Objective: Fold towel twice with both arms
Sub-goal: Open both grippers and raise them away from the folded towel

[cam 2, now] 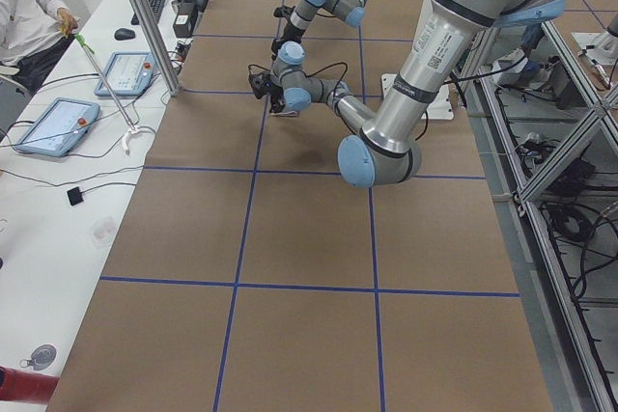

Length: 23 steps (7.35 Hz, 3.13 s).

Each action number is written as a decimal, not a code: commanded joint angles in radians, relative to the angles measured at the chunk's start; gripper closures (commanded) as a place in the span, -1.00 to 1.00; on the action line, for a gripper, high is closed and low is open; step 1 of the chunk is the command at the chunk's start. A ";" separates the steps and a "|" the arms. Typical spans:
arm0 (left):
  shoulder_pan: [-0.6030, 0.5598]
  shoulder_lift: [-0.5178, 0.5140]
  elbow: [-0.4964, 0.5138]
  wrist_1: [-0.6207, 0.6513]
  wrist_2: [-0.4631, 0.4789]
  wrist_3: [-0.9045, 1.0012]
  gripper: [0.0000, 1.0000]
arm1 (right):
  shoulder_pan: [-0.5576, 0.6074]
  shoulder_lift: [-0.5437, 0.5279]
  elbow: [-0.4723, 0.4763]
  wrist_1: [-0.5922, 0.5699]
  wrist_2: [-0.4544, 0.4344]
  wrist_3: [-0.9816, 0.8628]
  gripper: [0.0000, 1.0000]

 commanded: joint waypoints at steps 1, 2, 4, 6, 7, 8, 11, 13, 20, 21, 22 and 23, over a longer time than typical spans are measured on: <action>0.008 -0.005 -0.005 -0.001 -0.009 0.054 -0.71 | 0.000 -0.005 0.000 -0.002 0.009 -0.106 -0.99; 0.009 -0.005 -0.013 -0.001 -0.029 0.059 -0.70 | 0.006 -0.009 0.001 0.000 0.039 -0.133 -1.00; 0.025 -0.013 -0.010 -0.003 -0.047 0.056 -0.66 | 0.019 -0.012 0.009 0.000 0.065 -0.179 -1.00; 0.036 -0.062 0.026 0.000 -0.046 0.049 -0.40 | 0.071 -0.031 0.026 0.003 0.174 -0.297 -1.00; 0.041 -0.077 0.057 -0.001 -0.044 0.049 -0.18 | 0.104 -0.054 0.045 0.003 0.228 -0.384 -1.00; 0.042 -0.077 0.059 -0.003 -0.047 0.056 0.03 | 0.126 -0.070 0.052 0.003 0.252 -0.398 -1.00; 0.070 -0.073 0.060 -0.003 -0.049 0.056 0.07 | 0.128 -0.071 0.052 0.002 0.253 -0.398 -1.00; 0.070 -0.068 0.054 -0.003 -0.052 0.070 0.79 | 0.126 -0.071 0.052 0.003 0.253 -0.398 -1.00; 0.033 -0.077 0.109 -0.001 -0.061 0.124 1.00 | 0.126 -0.074 0.050 0.002 0.253 -0.400 -1.00; 0.013 -0.079 0.117 0.002 -0.061 0.122 1.00 | 0.126 -0.074 0.050 0.003 0.253 -0.400 -1.00; 0.001 -0.117 0.161 0.002 -0.058 0.122 1.00 | 0.126 -0.074 0.050 0.002 0.253 -0.400 -1.00; -0.002 -0.190 0.244 0.002 -0.038 0.121 1.00 | 0.126 -0.074 0.050 0.002 0.253 -0.400 -1.00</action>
